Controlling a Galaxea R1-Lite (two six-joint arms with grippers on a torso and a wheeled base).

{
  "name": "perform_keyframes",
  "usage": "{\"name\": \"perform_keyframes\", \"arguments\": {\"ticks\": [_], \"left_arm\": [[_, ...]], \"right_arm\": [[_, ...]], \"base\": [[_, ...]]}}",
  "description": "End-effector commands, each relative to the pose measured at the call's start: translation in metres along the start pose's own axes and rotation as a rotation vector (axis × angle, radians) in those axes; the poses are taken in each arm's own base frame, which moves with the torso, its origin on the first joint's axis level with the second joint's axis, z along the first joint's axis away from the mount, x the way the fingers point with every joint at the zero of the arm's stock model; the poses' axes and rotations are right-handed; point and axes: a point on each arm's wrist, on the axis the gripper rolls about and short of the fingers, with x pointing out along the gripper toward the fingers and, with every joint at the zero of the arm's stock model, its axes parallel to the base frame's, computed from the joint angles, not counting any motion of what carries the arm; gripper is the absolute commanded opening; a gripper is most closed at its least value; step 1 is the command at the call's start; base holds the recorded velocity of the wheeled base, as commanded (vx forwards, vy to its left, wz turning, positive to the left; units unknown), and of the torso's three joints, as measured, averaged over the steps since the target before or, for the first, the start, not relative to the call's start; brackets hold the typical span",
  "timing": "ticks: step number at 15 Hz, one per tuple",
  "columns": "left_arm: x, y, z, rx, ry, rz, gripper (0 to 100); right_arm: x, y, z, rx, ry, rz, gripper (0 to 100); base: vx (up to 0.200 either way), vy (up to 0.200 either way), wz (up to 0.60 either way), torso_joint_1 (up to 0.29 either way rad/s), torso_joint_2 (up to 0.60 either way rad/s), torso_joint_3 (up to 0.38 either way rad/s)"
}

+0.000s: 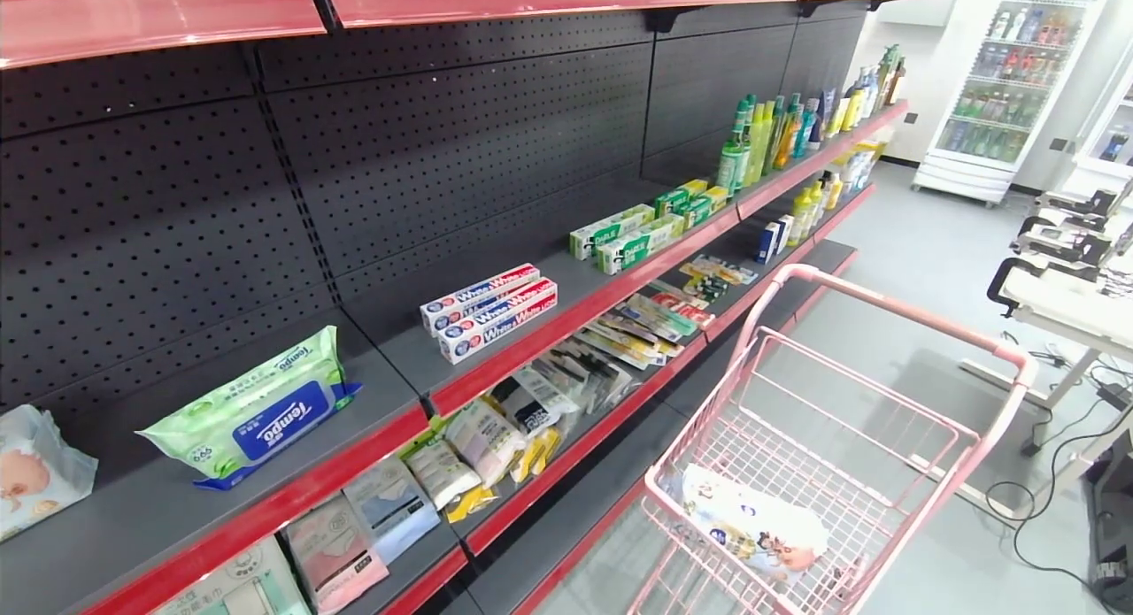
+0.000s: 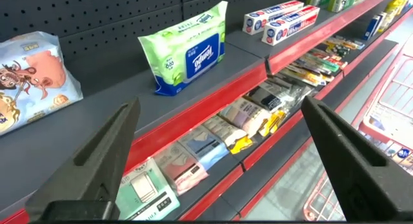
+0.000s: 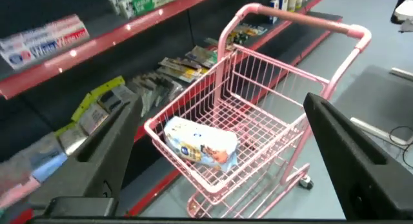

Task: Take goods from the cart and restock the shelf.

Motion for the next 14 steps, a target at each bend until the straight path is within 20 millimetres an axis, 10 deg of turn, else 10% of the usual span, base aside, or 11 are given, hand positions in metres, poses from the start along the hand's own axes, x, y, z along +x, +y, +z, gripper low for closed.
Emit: {"name": "perform_keyframes", "arguments": {"ticks": [1,6,10,14], "left_arm": [[0.000,0.000,0.000,0.000,0.001,0.001,100],[0.000,0.000,0.000,0.000,0.001,0.001,100],[0.000,0.000,0.000,0.000,0.001,0.001,100],[0.000,0.000,0.000,0.000,0.001,0.001,100]], "right_arm": [[0.175,-0.003,0.154,-0.061,0.301,0.006,100],[0.282,-0.005,0.039,-0.252,0.696,0.371,100],[0.304,0.004,-0.024,-0.380,0.849,0.550,100],[0.313,0.010,-0.046,-0.457,0.888,0.630,100]], "base": [[0.000,0.000,0.00,0.000,0.00,0.000],[0.000,0.000,0.00,0.000,0.00,0.000],[0.000,0.000,0.00,0.000,0.00,0.000],[0.000,0.000,0.00,0.000,0.00,0.000]]}}
